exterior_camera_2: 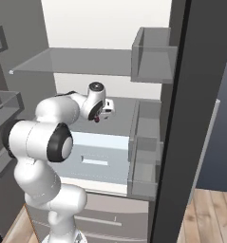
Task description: Retrieve the sausage and cheese from the fridge and place them on the cutting board on the counter.
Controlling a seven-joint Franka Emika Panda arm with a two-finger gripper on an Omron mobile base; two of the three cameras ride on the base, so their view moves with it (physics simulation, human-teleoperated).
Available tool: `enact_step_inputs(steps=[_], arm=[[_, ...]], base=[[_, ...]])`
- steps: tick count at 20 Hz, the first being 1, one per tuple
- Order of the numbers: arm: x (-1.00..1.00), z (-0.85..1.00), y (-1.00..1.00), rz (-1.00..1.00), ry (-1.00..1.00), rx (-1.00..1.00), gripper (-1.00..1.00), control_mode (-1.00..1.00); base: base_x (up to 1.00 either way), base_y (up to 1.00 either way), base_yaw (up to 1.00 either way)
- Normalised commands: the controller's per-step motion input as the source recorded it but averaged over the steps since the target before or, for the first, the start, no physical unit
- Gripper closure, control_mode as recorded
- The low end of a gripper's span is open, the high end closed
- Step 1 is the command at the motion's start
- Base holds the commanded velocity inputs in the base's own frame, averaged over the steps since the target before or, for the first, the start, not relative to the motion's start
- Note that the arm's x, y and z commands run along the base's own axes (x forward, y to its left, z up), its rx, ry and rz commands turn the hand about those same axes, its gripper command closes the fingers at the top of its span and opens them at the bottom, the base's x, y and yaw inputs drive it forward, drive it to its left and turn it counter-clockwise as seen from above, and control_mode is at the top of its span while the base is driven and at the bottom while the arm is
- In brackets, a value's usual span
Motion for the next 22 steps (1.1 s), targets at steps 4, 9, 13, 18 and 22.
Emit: enact_step_inputs(steps=[4, 9, 13, 18, 22], arm=[[0.16, -0.22, 0.06, 0.02, 0.00, 0.00, -1.00, -1.00], [0.00, -0.29, 0.21, 0.00, 0.00, -0.01, -1.00, -1.00], [0.08, -0.36, 0.25, 0.00, 0.00, -0.04, -1.00, -1.00], [0.14, -0.26, 0.14, 0.00, -0.03, 0.00, -1.00, -1.00], [0.11, -0.37, 0.09, 0.00, 0.00, 0.00, 1.00, -1.00]], base=[[0.00, 0.00, 0.00], [0.00, 0.00, 0.00], [0.00, 0.00, 0.00], [0.00, 0.00, 0.00], [0.00, 0.00, 0.00]])
